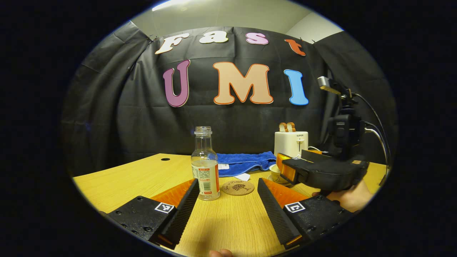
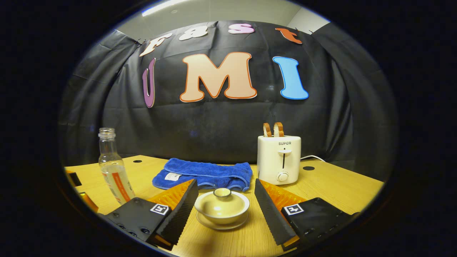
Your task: Open the teacup lid with one hand, grasp the water bottle and pour water into the teacup with the other hand; after pouring, place the water bottle on the coaster and then close the teacup lid.
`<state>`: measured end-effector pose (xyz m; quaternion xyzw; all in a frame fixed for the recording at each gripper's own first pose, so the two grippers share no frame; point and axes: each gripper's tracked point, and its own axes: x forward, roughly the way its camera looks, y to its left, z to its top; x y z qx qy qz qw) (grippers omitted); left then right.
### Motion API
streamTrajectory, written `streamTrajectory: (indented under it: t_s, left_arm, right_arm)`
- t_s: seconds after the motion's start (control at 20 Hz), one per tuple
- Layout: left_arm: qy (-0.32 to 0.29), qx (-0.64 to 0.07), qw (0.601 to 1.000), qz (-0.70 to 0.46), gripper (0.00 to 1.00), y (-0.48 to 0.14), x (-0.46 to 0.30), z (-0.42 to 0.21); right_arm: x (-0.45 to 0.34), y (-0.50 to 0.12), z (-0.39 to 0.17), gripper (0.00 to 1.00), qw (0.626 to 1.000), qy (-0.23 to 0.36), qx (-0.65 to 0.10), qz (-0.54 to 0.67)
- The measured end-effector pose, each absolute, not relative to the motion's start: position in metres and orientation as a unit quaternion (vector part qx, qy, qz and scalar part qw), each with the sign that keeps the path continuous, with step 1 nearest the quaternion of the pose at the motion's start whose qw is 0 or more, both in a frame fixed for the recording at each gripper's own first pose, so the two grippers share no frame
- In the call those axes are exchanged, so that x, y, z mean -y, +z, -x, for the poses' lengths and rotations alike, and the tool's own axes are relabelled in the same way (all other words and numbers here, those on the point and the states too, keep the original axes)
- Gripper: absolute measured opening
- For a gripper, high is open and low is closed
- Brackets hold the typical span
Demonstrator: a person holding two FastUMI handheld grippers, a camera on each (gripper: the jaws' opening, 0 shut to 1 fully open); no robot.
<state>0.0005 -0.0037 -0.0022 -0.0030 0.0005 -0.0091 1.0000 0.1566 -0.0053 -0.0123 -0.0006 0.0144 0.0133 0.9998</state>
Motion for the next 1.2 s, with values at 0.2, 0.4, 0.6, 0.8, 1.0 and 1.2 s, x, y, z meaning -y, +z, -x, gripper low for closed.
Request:
streamTrajectory:
  t_s: [0.2,0.4,0.6,0.8,1.0,1.2]
  left_arm:
    - [-0.009,-0.001,1.000,0.003,0.96,-0.002,0.004,0.000]
    - [-0.009,-0.001,1.000,0.003,0.96,-0.001,0.004,0.000]
    - [-0.009,-0.001,1.000,0.003,0.96,-0.001,0.004,0.000]
    - [-0.009,-0.001,1.000,0.003,0.96,-0.001,0.004,0.000]
    - [-0.007,-0.001,1.000,0.003,0.96,-0.001,0.004,0.000]
    - [-0.003,-0.001,1.000,0.003,0.96,-0.001,0.002,0.000]
  right_arm:
    - [-0.002,-0.027,-0.187,0.99,0.998,0.029,-0.062,0.004]
    - [-0.009,-0.031,-0.193,0.89,0.996,0.048,-0.076,0.001]
    - [-0.013,-0.036,-0.196,0.75,0.994,0.059,-0.090,0.008]
    - [-0.013,-0.034,-0.196,0.43,0.994,0.063,-0.088,0.005]
    - [-0.012,-0.033,-0.197,0.34,0.995,0.062,-0.083,0.006]
    - [-0.012,-0.033,-0.197,0.35,0.994,0.066,-0.084,0.005]
